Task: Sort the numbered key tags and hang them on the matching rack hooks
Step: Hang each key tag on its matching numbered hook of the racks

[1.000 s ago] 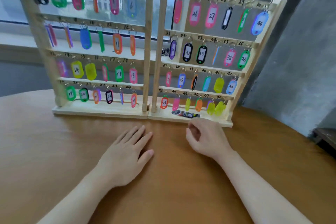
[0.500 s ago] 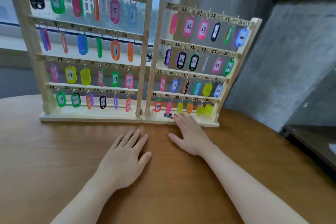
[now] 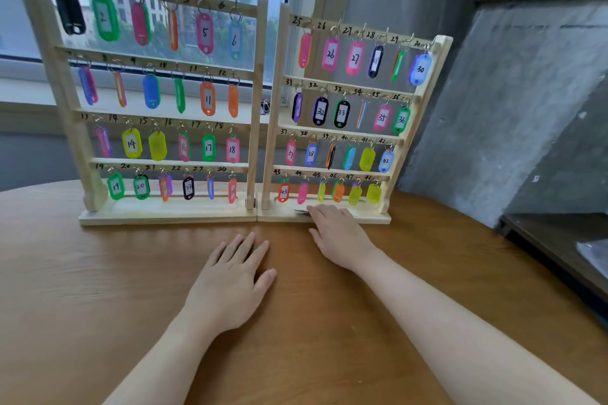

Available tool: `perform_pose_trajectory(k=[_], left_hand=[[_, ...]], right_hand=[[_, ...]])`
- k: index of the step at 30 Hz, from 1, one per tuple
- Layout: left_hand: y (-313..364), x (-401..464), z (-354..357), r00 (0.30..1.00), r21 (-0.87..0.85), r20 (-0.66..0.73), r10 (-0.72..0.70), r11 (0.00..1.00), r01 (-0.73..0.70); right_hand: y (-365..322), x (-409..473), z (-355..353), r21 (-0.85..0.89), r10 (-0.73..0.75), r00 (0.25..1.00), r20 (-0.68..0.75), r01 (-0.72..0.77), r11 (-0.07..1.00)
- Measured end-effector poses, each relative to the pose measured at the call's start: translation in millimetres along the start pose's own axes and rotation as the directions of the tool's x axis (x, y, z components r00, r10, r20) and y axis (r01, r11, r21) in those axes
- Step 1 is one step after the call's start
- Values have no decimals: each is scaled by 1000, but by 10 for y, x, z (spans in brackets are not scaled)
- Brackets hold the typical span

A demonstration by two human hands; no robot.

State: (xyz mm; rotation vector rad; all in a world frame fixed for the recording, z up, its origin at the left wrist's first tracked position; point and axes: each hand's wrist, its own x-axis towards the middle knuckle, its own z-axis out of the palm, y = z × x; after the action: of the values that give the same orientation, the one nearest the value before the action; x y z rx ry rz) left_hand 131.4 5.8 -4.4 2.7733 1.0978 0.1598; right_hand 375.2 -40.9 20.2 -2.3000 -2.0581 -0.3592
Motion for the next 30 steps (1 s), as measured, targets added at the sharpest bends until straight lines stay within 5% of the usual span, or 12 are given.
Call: perform_pose_trajectory(k=[9,14,18,25,30], left_hand=[[13,-18,-29,1000,-4,-14,-7,1000,7],[-12,2,-16,1000,7,9,-3,1000,3],[-24,1,24,1000,13,-11,-13,1000,13],[-23,18,33,1000,11,-3,-5,1000,5],[-30,22,35,1000,13,-3,5,1000,-5]], right_hand=[[-39,-155,0,46,33,996,-83,-29,998],[-95,-652,-178,287,119,969,217,-180,941],[90,-1086,-201,203,278,888,368,-368,907],[1079,-1623,-61,40,699,638,324,-747,663],[1586,-1870,-49,15,805,508,305,-848,529]])
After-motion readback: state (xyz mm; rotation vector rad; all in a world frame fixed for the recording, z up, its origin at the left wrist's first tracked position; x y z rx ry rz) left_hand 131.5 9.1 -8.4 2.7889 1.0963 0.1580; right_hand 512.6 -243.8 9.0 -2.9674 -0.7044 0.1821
